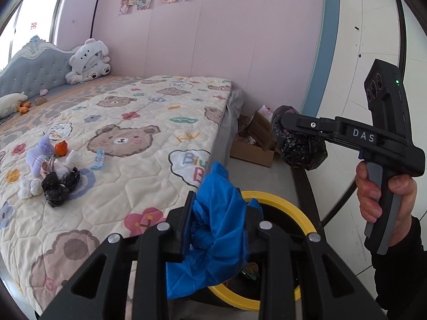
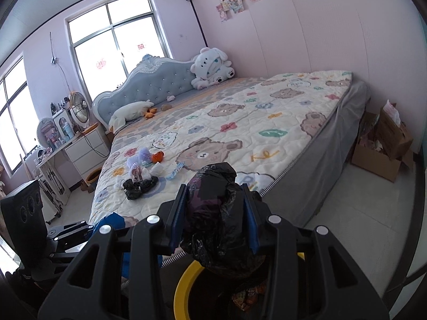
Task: Collect trash
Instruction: 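Carry the gloves and black bag over the yellow bin and open both tools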
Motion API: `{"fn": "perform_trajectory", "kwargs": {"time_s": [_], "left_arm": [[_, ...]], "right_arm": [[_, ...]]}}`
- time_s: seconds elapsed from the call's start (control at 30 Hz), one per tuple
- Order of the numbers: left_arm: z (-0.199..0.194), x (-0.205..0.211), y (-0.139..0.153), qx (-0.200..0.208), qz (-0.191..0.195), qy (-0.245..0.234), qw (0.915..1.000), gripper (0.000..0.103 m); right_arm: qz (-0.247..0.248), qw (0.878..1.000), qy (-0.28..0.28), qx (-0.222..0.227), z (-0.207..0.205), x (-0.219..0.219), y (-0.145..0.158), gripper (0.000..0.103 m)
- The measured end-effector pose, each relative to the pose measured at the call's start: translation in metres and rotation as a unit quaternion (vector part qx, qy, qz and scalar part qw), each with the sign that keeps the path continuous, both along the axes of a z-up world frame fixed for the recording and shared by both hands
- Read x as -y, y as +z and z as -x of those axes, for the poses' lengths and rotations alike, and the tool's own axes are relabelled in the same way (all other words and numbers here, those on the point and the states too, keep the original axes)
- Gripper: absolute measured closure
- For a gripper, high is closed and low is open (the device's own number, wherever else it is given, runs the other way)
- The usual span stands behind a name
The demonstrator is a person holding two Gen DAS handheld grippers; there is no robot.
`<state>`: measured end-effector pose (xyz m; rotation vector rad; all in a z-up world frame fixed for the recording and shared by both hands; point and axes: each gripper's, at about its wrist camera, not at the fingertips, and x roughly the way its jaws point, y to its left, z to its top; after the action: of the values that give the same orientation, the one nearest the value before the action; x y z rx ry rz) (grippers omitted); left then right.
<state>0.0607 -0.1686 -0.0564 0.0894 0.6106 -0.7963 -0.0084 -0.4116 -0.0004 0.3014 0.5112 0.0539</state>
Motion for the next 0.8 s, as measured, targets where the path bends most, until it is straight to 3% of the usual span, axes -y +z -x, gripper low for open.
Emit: {"fn": "perform_trajectory", "kwargs": {"time_s": [0.8], "left_arm": [[0.018,0.051,-0.043,-0.045,-0.053,-0.053,0.9961,0.076]], "right_arm": [[-0.049,0.996,-0.036,-0.071,0.005,0.036,-0.065,0.065]]}}
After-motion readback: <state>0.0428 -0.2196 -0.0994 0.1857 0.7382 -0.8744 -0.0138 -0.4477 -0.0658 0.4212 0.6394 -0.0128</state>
